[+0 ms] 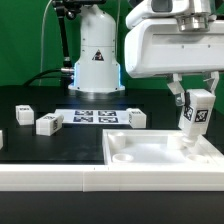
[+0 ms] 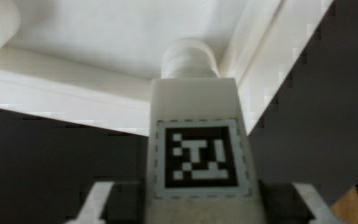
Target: Assemble one leg
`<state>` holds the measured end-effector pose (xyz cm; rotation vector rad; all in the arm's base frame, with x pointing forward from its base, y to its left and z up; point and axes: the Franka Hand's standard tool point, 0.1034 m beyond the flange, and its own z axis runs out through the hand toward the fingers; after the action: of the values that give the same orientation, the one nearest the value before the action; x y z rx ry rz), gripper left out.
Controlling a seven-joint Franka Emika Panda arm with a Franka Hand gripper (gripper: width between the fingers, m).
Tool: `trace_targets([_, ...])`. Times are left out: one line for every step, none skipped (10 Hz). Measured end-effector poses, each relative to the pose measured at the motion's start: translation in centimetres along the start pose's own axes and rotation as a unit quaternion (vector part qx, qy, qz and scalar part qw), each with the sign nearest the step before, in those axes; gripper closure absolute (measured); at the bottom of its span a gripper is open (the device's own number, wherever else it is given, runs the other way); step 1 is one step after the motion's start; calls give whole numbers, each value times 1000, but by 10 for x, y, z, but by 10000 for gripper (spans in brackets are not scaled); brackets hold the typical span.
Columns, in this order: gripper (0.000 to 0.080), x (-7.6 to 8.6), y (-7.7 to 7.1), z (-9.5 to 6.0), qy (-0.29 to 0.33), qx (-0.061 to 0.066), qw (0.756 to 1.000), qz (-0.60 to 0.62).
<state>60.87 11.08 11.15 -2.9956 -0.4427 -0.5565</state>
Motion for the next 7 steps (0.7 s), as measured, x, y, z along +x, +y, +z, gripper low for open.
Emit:
trace_targets([508, 0, 0, 1, 0, 0, 1000, 0])
trace_targets([508, -1, -1, 5, -2, 1, 1000, 0])
trace_targets([508, -1, -2, 9, -3, 2, 1000, 0])
trace_targets([508, -1, -3, 15, -1, 3, 1000, -1])
trace_targets([508, 4, -5, 17, 15, 2, 1000, -3])
trace_targets([508, 5, -6, 19, 20, 1, 1000, -3])
trace_targets([508, 5, -6, 20, 20, 2, 1000, -3])
